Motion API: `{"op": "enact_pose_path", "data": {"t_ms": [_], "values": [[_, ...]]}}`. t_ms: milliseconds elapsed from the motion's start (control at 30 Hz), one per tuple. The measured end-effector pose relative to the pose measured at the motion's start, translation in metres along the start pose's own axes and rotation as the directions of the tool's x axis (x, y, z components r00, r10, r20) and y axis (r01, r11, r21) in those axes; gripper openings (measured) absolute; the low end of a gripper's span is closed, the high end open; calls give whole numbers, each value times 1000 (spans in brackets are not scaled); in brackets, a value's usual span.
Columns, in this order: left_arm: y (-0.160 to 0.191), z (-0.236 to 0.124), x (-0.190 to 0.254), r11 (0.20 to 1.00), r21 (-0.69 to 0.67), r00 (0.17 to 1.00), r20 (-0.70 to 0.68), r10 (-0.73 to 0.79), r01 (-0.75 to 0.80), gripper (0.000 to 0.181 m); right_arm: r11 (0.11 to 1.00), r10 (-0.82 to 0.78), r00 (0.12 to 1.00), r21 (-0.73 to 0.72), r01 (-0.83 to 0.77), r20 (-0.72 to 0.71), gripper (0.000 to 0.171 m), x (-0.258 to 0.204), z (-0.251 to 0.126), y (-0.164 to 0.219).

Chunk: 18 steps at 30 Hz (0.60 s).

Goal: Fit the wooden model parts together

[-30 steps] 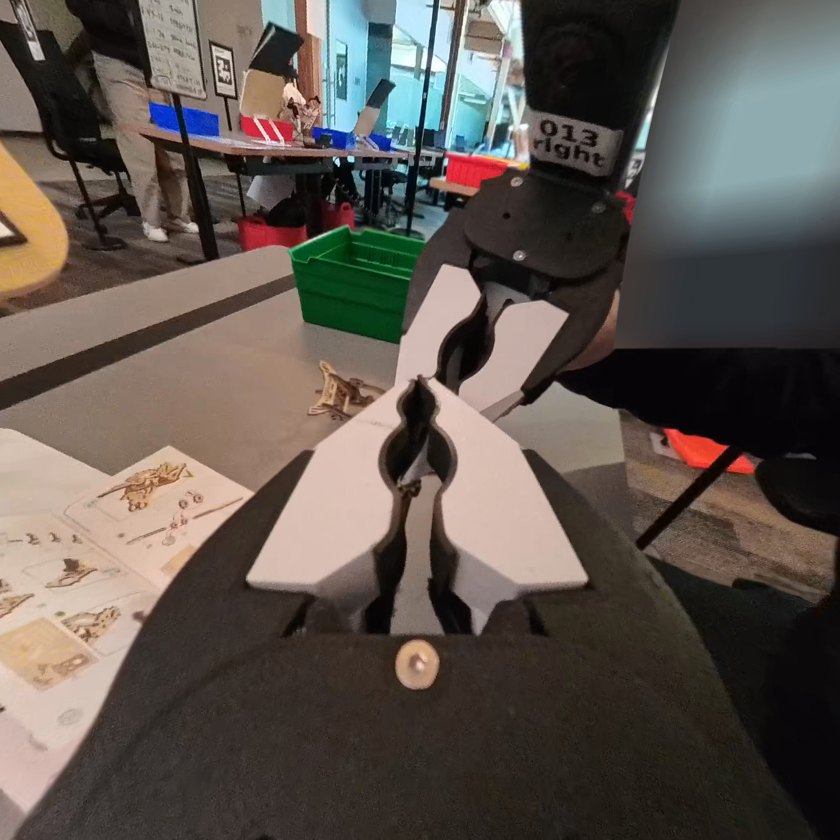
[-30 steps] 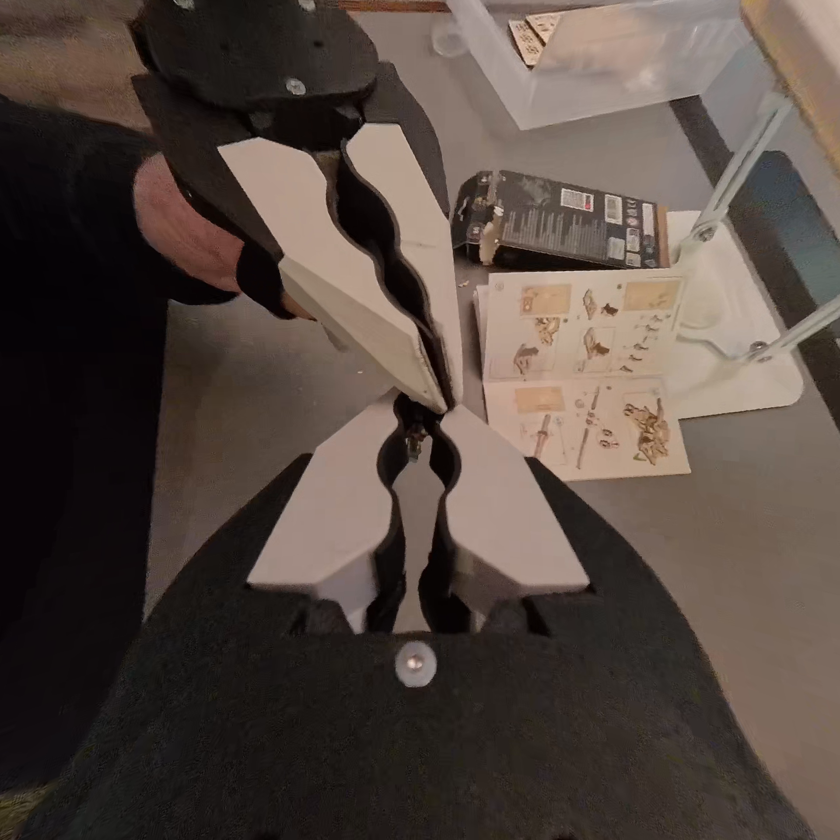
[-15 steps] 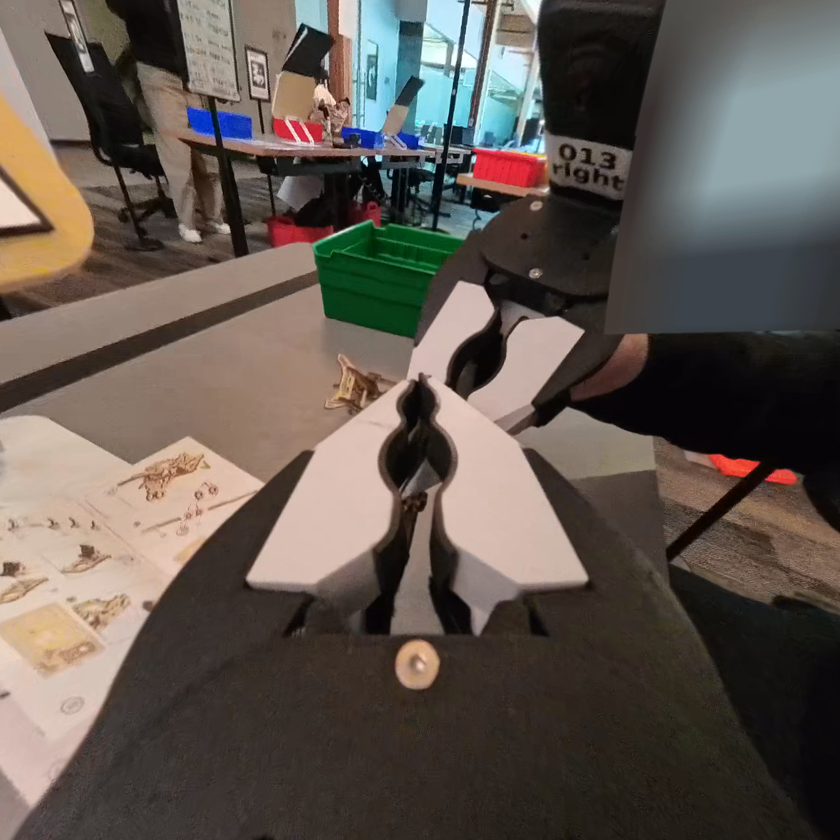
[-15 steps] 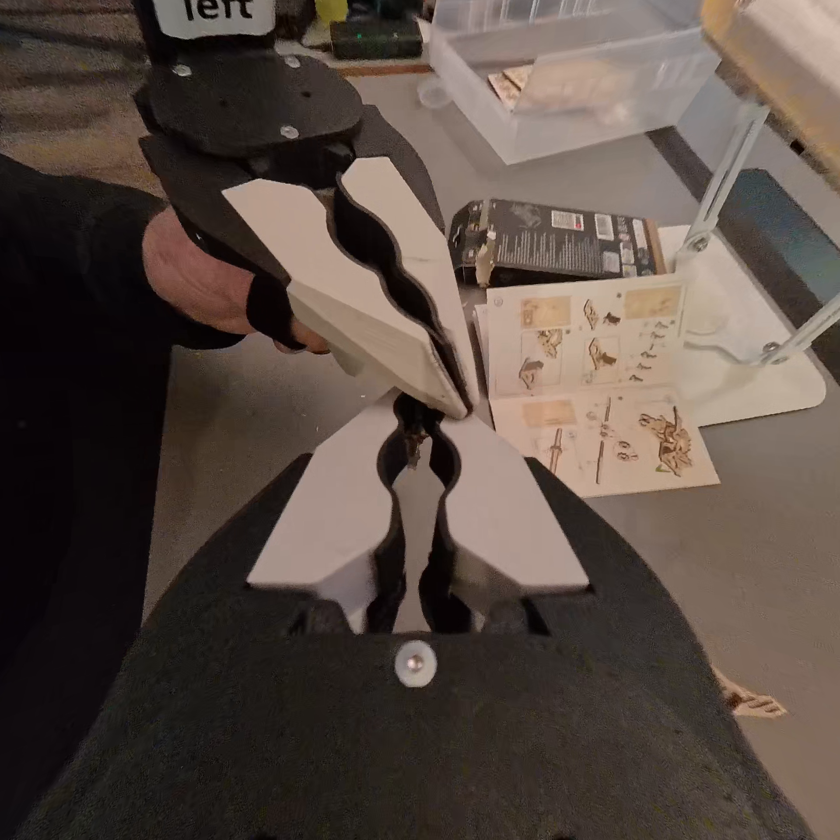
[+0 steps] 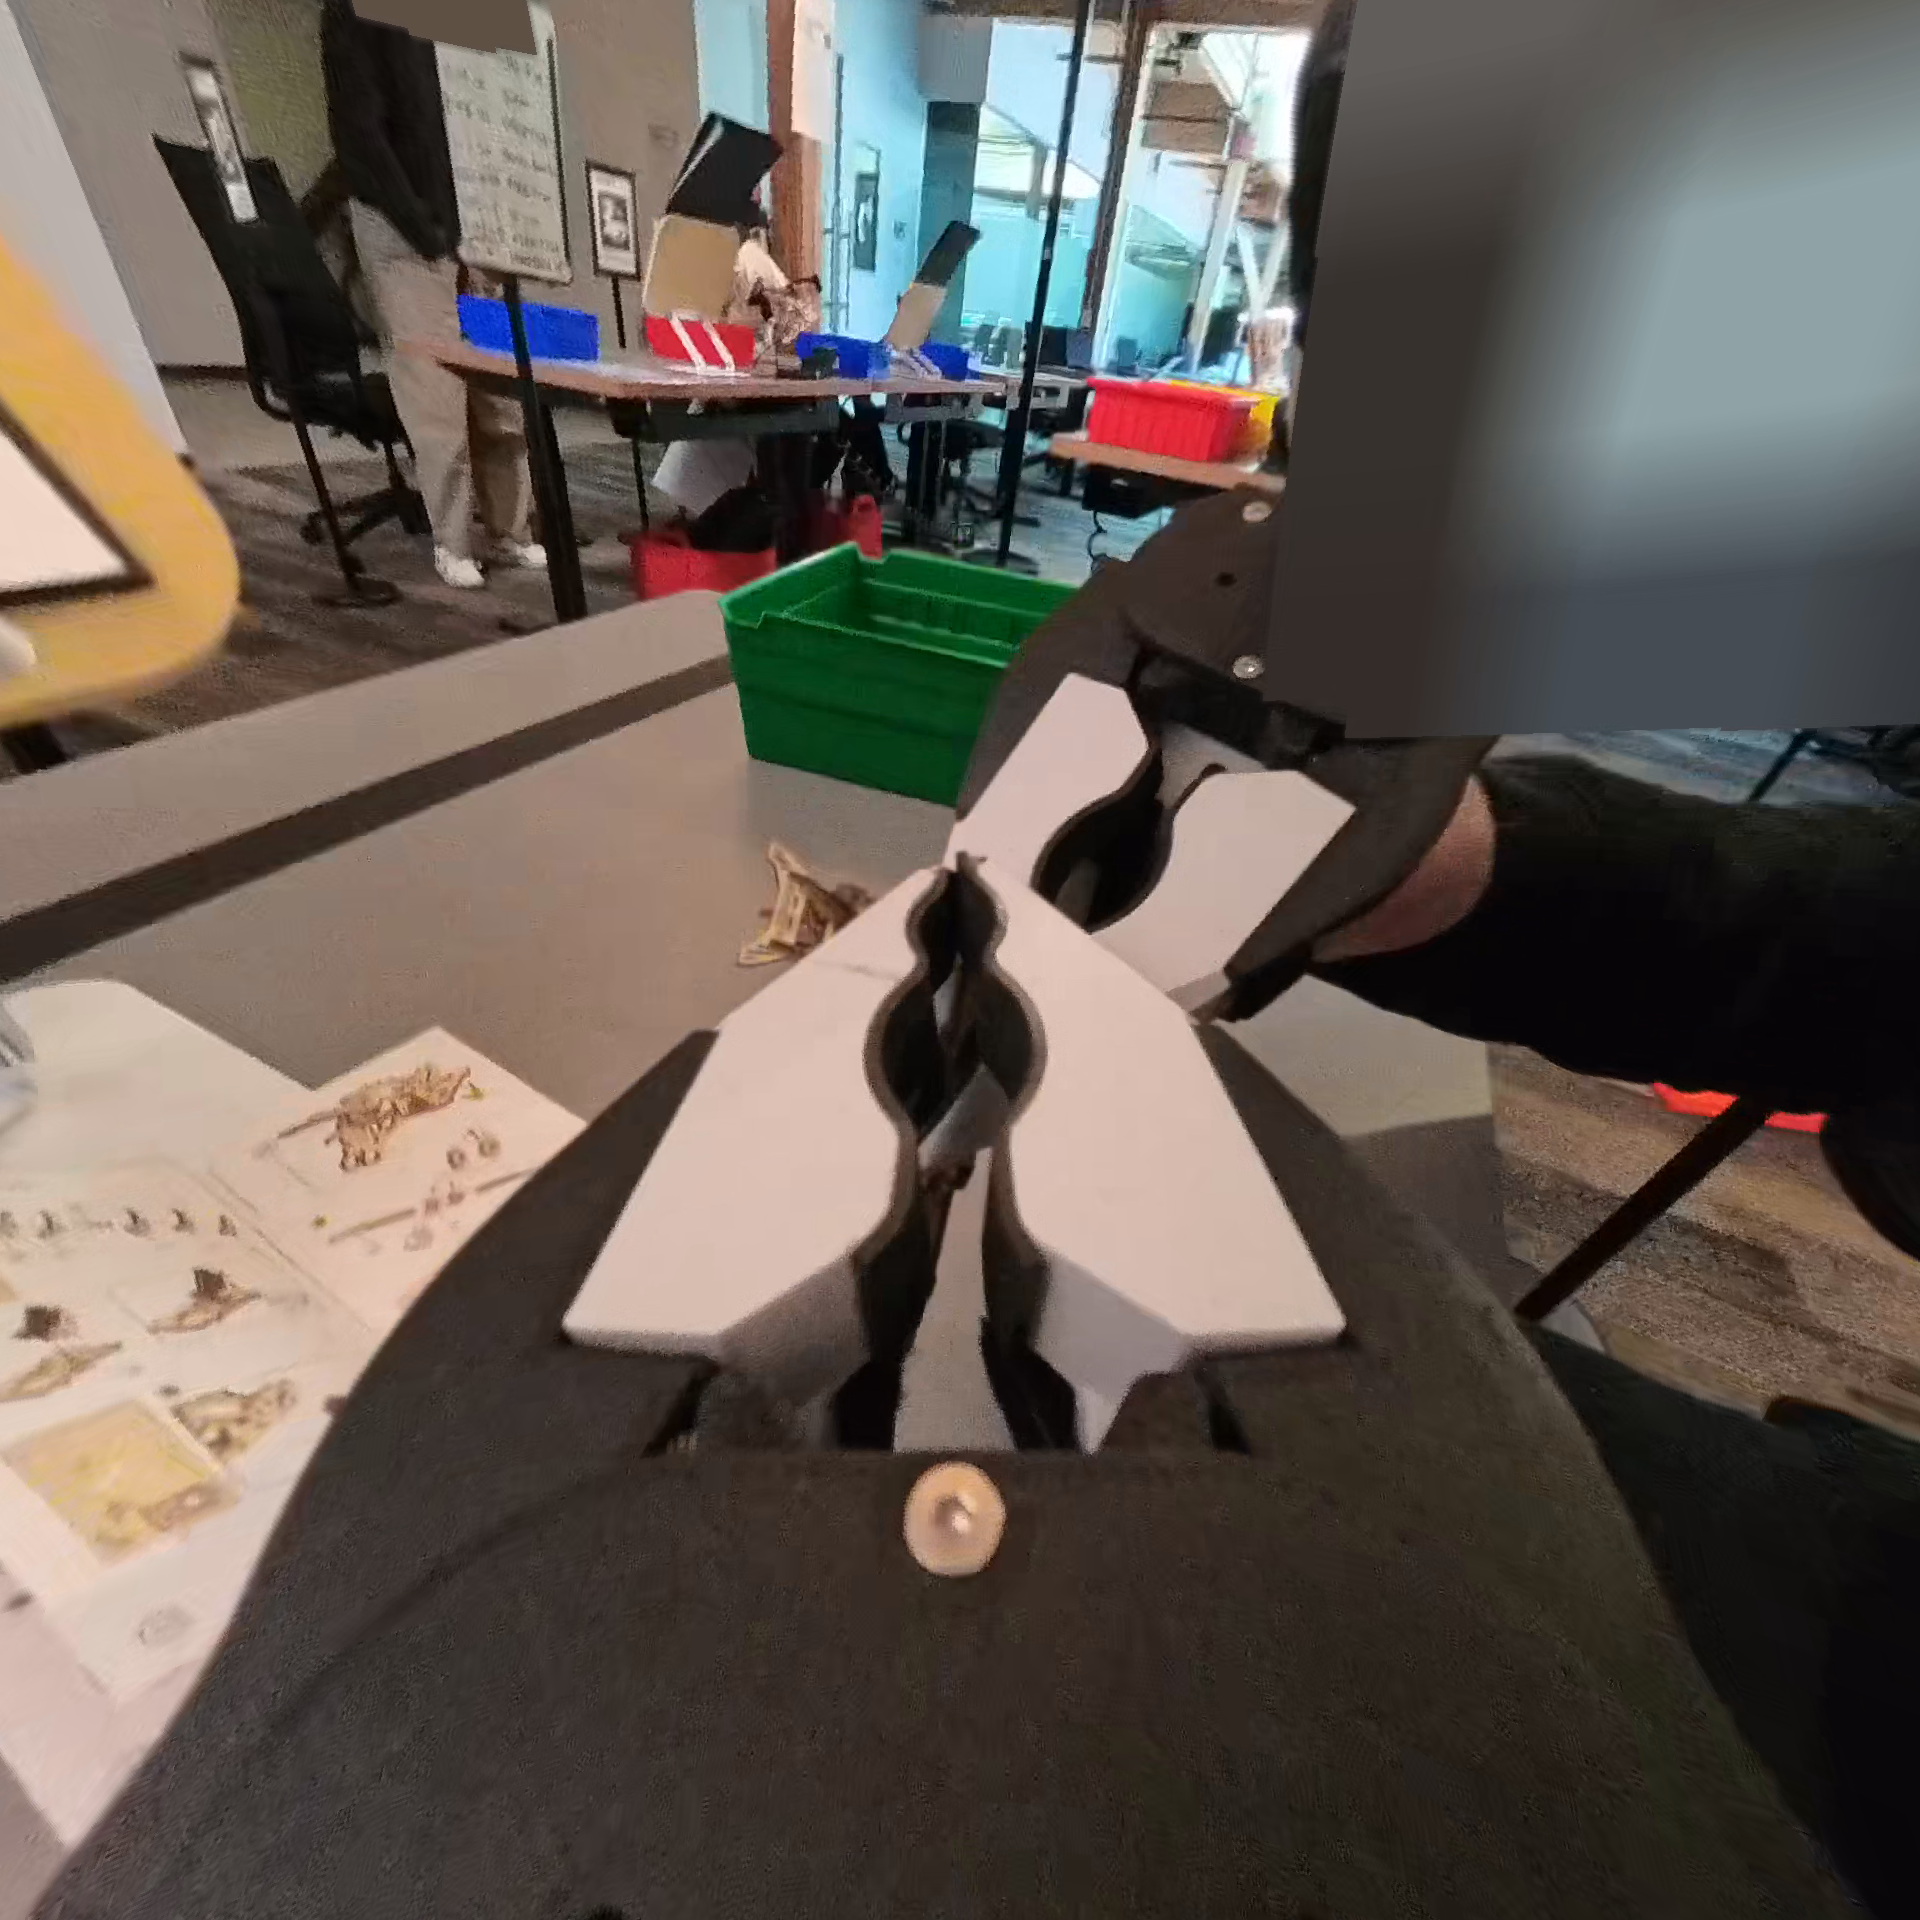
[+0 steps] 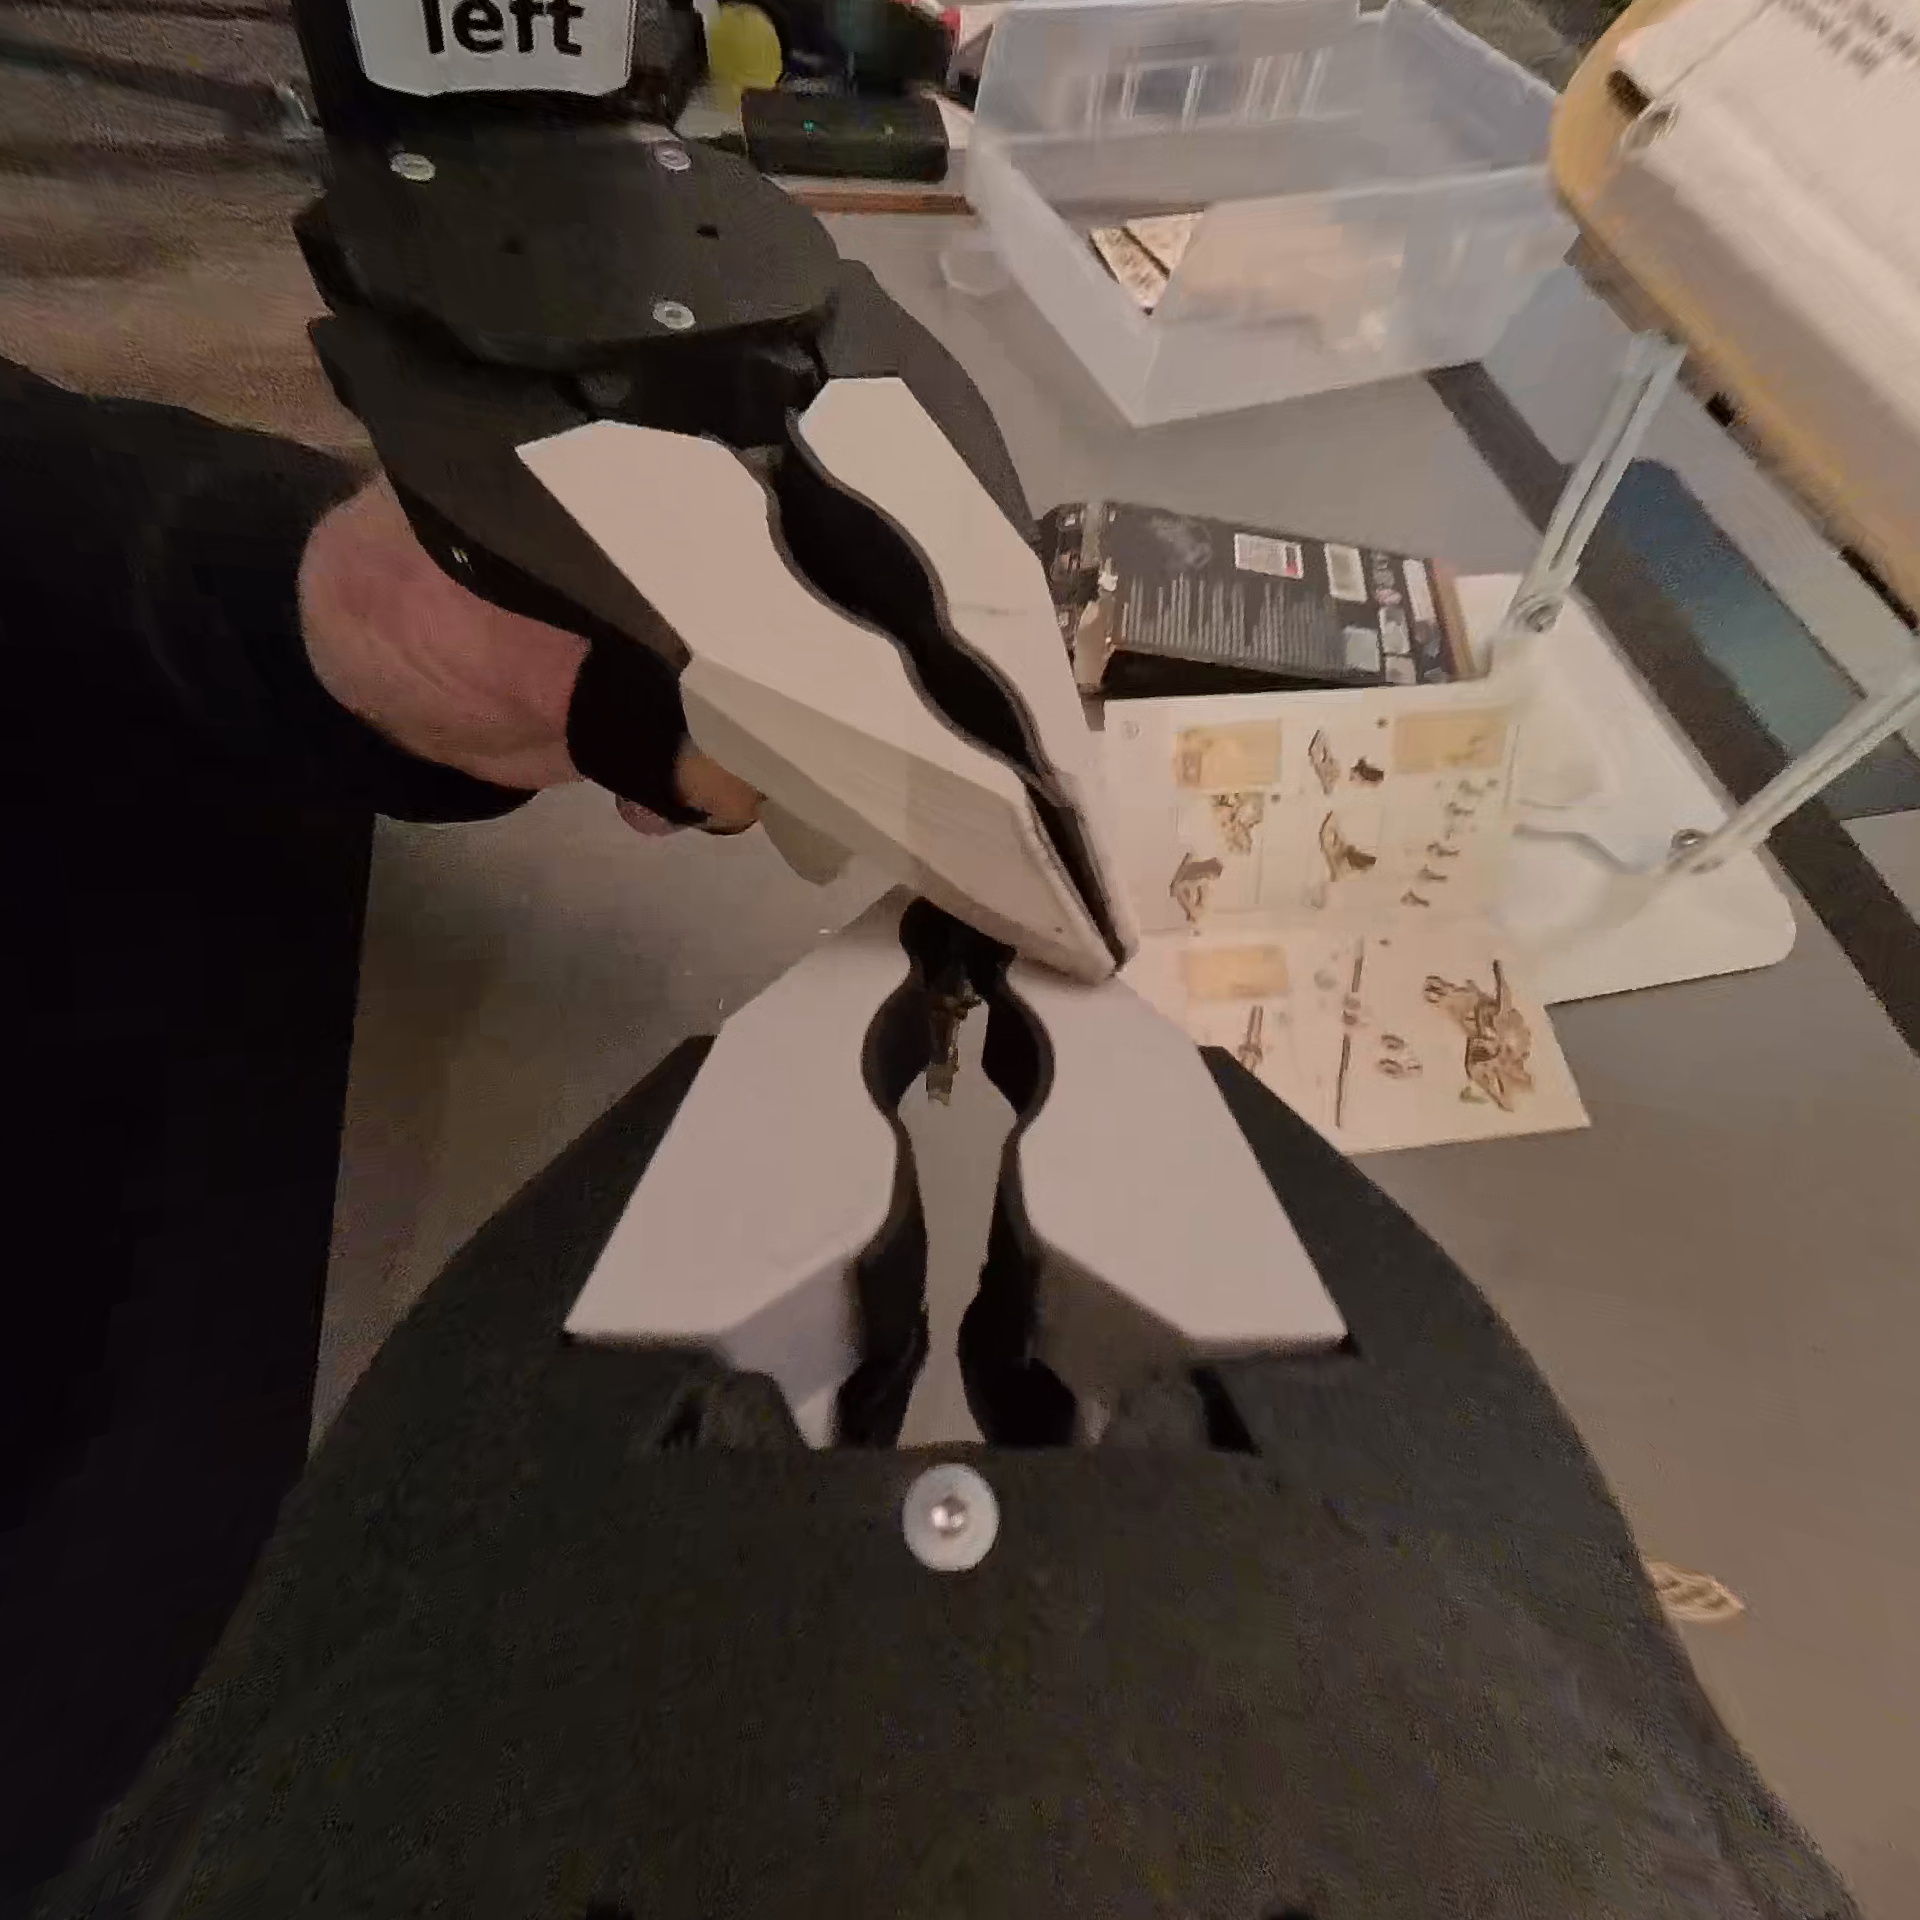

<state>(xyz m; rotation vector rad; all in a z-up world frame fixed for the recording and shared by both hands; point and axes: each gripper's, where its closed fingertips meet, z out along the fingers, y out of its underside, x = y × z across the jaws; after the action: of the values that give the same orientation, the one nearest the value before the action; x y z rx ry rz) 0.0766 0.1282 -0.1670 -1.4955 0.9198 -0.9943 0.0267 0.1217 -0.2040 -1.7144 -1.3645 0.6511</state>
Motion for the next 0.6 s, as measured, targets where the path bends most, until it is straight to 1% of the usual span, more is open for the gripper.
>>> {"op": "enact_pose_path", "data": {"t_ms": [33, 67, 100, 133, 167, 200, 233, 267, 300, 333, 367, 400, 433, 467, 500, 533, 567, 600], "values": [[-5, 0, 2, 999, -19, 999, 14, 48, -48, 0, 1000, -11, 1000, 10, 11, -20, 0, 1, -3, -4], [2, 2, -1, 995, -52, 995, 40, 87, -85, 0, 1000, 2, 1000, 8, -2, -28, 0, 3, 1, 3], [24, 7, -8, 991, -117, 996, 53, 76, -69, 0, 999, 36, 999, -30, -36, -9, 0, 3, 13, 23], [41, 9, -11, 994, -108, 999, 42, 14, -9, 0, 997, 83, 996, 0, -83, 19, 0, 2, 21, 33], [39, 9, -9, 995, -60, 997, 11, -78, 78, 0, 996, 92, 995, -22, -92, 23, 0, 1, 22, 34], [30, 7, -9, 998, -55, 999, 34, -31, 33, 0, 999, 31, 999, -36, -31, -7, 0, 2, 17, 26], [12, 5, -3, 999, -21, 999, 33, 26, -25, 0, 1000, 27, 1000, 10, -27, 5, 0, -1, 9, 9], [1, 4, 0, 999, -20, 999, 31, 40, -40, 0, 999, 10, 1000, 37, -10, -6, 0, 0, 3, -2], [0, 4, 1, 997, -35, 997, 34, 65, -64, 0, 999, -3, 1000, 39, 4, -28, 0, 1, 2, -1], [12, 7, -2, 996, -73, 998, 41, 57, -54, 0, 999, 23, 1000, 34, -23, -21, 0, 1, 9, 10], [36, 12, -8, 991, -134, 999, 49, 8, -1, 0, 998, 65, 998, 1, -65, 1, 4, 1, 20, 32], [45, 13, -9, 993, -110, 998, 50, -36, 41, 0, 992, 116, 993, 41, -117, 27, 0, -1, 23, 36], [43, 12, -7, 993, -97, 997, 50, -56, 61, 0, 996, 90, 996, 20, -90, 13, 0, -2, 20, 36], [28, 10, -2, 998, -60, 999, 41, -26, 29, 0, 998, 52, 999, 39, -52, -4, 0, -3, 12, 23], [11, 8, 3, 1000, -26, 999, 33, 0, 1, 0, 995, 49, 999, 92, -49, 1, 0, -4, 3, 7], [3, 8, 6, 999, -22, 999, 31, 26, -25, 0, 994, 31, 999, 109, -28, -22, 0, -3, -2, 1], [8, 10, 5, 998, -46, 998, 36, 44, -42, 0, 994, 29, 999, 104, -25, -38, 0, -1, 0, 6], [27, 13, -1, 994, -103, 998, 46, 30, -25, 0, 996, 63, 998, 68, -62, -16, 0, -2, 12, 24]]}}
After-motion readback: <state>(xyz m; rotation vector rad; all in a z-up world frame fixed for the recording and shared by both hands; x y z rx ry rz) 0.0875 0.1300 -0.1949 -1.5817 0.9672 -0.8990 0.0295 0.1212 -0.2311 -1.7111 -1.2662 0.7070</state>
